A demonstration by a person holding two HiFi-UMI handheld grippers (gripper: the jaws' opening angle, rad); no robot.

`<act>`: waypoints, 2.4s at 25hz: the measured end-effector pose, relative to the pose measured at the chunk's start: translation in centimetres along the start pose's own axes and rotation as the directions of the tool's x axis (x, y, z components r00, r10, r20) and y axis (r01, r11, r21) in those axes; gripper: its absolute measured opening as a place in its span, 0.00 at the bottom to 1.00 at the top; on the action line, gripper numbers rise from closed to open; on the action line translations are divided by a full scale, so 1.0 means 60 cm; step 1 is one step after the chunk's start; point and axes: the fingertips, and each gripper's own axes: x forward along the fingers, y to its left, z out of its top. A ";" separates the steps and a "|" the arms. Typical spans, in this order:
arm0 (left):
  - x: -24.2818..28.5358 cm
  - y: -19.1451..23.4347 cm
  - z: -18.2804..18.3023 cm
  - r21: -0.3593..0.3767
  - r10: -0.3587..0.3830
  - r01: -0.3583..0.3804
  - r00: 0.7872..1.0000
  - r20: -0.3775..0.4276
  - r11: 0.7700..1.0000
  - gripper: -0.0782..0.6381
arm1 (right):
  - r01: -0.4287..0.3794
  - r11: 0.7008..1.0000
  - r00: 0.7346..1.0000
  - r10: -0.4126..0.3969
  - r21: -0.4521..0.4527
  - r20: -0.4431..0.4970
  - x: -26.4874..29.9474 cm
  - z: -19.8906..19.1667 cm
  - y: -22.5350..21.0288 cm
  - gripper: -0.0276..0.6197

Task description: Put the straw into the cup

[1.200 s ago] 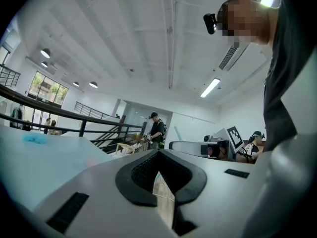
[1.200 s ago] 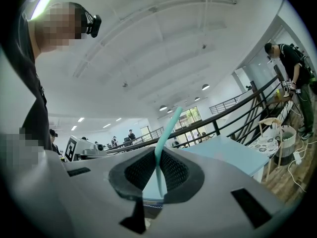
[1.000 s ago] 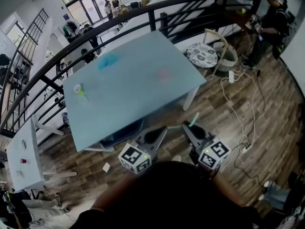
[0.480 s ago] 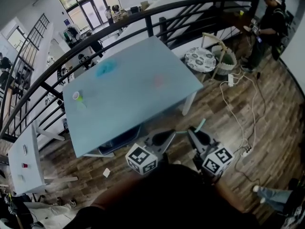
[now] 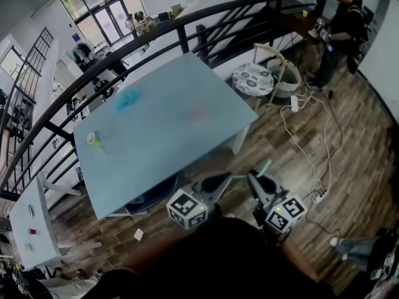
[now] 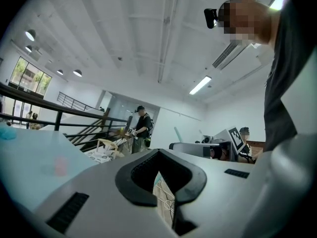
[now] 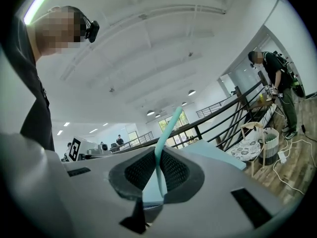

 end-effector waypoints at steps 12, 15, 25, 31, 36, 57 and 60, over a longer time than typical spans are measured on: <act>0.050 0.131 0.030 -0.018 -0.014 0.014 1.000 0.001 1.000 0.12 | 0.028 1.000 0.999 -0.028 -0.003 -0.023 0.118 0.021 -0.072 0.10; 0.063 0.179 0.049 -0.018 -0.015 0.015 1.000 0.014 1.000 0.12 | 0.045 0.999 0.999 -0.045 -0.017 -0.010 0.159 0.039 -0.095 0.10; 0.080 0.306 0.128 0.000 -0.034 0.034 0.999 0.033 0.999 0.12 | 0.048 0.998 0.999 -0.048 -0.034 -0.003 0.293 0.096 -0.120 0.10; 0.058 0.354 0.145 0.000 -0.051 0.051 0.998 0.047 0.999 0.12 | 0.054 0.998 0.999 -0.054 -0.042 -0.001 0.345 0.098 -0.105 0.10; 0.040 0.372 0.135 -0.017 -0.043 0.044 0.998 0.048 0.999 0.12 | 0.039 0.998 0.999 -0.040 -0.039 -0.033 0.373 0.086 -0.095 0.10; 0.092 0.471 0.144 -0.085 0.226 -0.219 0.969 0.096 0.972 0.12 | -0.238 0.971 0.959 0.234 -0.004 -0.157 0.487 0.101 -0.178 0.10; 0.130 0.472 0.159 -0.092 0.270 -0.261 0.957 0.107 0.961 0.12 | -0.282 0.959 0.946 0.278 -0.001 -0.167 0.489 0.131 -0.212 0.10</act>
